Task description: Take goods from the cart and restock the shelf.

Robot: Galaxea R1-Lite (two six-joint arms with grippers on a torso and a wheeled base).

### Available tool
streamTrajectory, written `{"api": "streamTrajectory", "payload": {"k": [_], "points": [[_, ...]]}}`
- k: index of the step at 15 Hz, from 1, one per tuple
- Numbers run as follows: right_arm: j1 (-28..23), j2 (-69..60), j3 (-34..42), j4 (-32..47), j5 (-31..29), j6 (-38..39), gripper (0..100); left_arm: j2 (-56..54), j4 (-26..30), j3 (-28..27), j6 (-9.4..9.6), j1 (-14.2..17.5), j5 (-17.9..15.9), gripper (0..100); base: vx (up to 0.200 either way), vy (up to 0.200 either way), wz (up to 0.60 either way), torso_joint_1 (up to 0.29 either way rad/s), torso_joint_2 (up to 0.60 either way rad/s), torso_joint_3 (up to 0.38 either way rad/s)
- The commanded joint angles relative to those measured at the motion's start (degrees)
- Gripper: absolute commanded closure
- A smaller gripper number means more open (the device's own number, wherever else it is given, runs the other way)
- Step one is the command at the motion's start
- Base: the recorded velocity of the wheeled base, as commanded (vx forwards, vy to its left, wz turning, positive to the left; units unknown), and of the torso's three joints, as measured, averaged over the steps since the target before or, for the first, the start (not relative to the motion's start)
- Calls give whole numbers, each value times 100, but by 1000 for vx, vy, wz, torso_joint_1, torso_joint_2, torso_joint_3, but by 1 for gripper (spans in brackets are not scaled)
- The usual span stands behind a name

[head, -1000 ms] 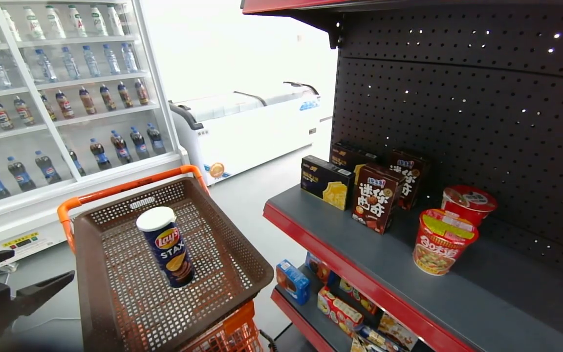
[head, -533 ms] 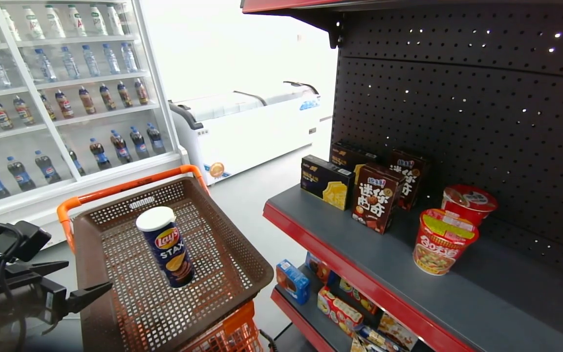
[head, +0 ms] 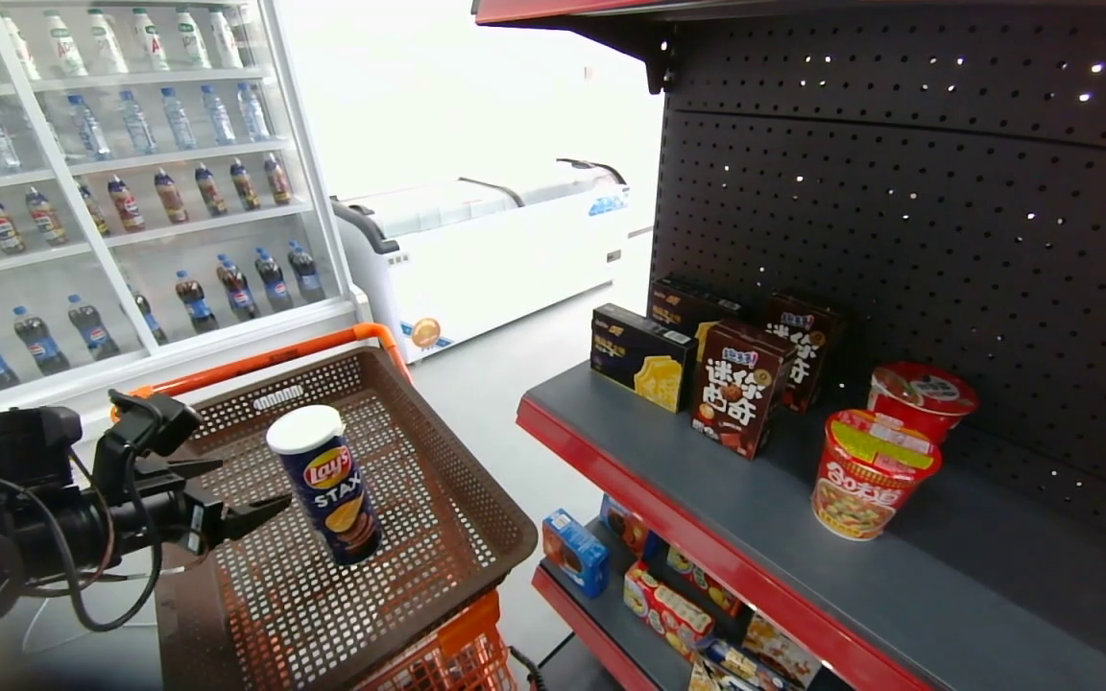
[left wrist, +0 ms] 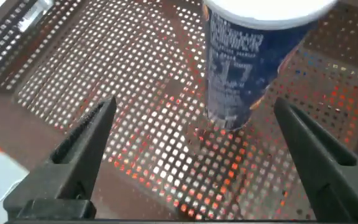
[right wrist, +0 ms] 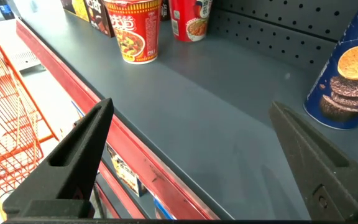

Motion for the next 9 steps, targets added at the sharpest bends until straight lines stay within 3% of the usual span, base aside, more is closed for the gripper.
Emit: {"api": "streamTrajectory", "payload": {"k": [1, 4, 9], "points": [[0, 7, 0, -7, 0, -1, 0, 431, -13, -231, -23, -188, 4, 0, 0, 0, 0, 0, 0, 0], [0, 7, 0, 2, 0, -1, 0, 598, -31, -389, -322, -504, 4, 0, 0, 0, 0, 0, 0, 0], [0, 7, 0, 2, 0, -1, 0, 1081, -479, -679, -401, -829, 56, 0, 0, 0, 0, 0, 0, 0]]}}
